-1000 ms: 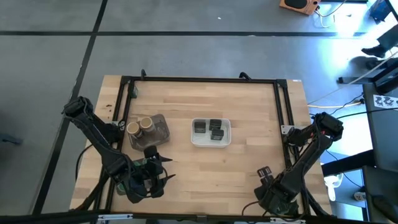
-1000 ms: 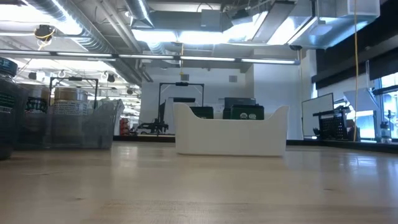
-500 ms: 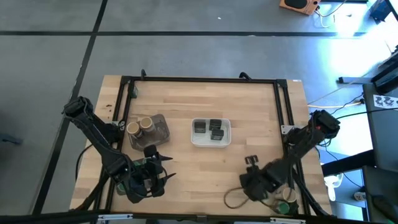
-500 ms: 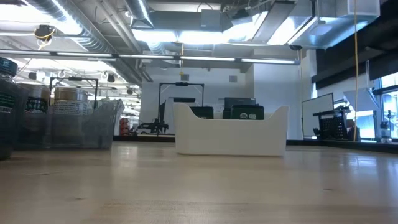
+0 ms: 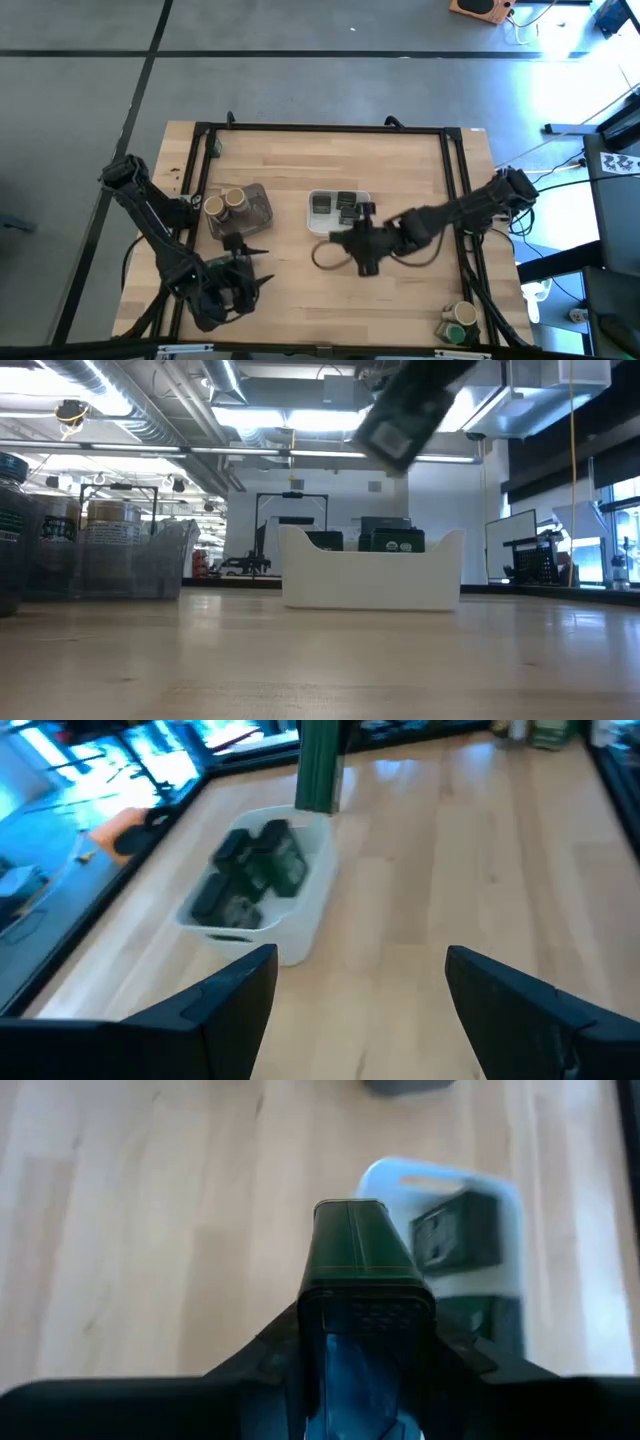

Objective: Sort spices by type
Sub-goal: Put the black seasoning can into the white bin, then put the gold seasoning bottle into the top black bin

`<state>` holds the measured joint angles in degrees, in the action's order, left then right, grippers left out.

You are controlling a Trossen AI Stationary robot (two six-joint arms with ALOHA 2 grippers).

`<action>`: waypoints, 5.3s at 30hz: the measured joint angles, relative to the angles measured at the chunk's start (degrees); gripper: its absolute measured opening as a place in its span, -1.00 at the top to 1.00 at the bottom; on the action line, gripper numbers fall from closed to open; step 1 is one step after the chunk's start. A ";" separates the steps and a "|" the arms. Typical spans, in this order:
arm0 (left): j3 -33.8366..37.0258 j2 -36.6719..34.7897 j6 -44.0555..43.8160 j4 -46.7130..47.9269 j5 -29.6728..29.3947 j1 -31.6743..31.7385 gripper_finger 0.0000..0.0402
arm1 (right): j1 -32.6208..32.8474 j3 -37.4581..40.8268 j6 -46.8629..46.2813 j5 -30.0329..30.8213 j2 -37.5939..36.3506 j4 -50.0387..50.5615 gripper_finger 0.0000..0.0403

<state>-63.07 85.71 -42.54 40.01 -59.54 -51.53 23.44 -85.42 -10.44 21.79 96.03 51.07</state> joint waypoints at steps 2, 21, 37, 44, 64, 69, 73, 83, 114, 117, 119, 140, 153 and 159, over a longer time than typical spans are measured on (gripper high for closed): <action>0.99 -0.38 -2.68 1.65 -0.65 -0.19 -0.42 | -2.49 0.00 2.80 -0.36 0.32 -2.52 0.38; 26.58 -11.72 7.87 -34.70 18.32 10.49 -0.42 | -16.97 -0.01 9.36 -9.48 11.86 -9.10 0.38; 28.46 -11.69 11.04 -40.72 20.10 13.80 -0.42 | -17.49 -0.03 9.25 -11.56 14.93 -9.67 0.03; 28.46 -11.67 11.77 -40.72 20.09 13.78 -0.42 | -17.47 -0.29 9.00 -12.45 15.36 -10.58 -0.15; 28.44 -10.19 16.53 -53.21 20.01 14.08 -0.42 | 0.44 -3.68 -5.44 -14.91 3.70 4.82 -0.20; 28.43 -6.86 17.54 -60.23 19.99 14.13 -0.42 | 4.13 -3.68 -15.00 -14.30 3.98 7.23 -0.20; 28.40 -4.04 17.50 -65.22 19.99 14.15 -0.42 | 5.29 -3.68 -24.09 -14.88 3.98 13.33 -0.22; 22.44 4.91 18.37 -67.06 20.09 14.15 -0.42 | 12.42 0.06 -43.09 -11.35 3.98 30.01 -0.92; -1.14 22.67 20.55 -62.39 22.46 12.42 -0.42 | 33.56 2.62 -63.05 -20.11 4.02 37.51 -0.96; -1.30 22.66 20.36 -62.54 22.42 12.53 -0.42 | 34.57 2.62 -63.51 -23.77 4.02 35.89 -0.87; -1.29 22.67 19.89 -62.45 22.42 12.53 -0.42 | 35.22 2.62 -65.84 -25.19 4.02 33.50 -0.83; -1.29 22.62 16.03 -62.64 22.38 11.81 -0.42 | 38.82 2.62 -72.86 -39.06 3.98 31.10 -0.78; -1.26 22.60 16.92 -62.66 22.35 11.79 -0.42 | 39.93 6.81 -72.52 -39.38 4.42 30.03 -0.78; -1.26 22.58 17.80 -62.64 22.35 11.79 -0.42 | 39.91 9.82 -70.67 -38.76 4.44 29.32 -0.78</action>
<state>-64.34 108.29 -24.74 -22.63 -37.19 -39.75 63.35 -75.60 -81.11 -16.97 100.47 80.39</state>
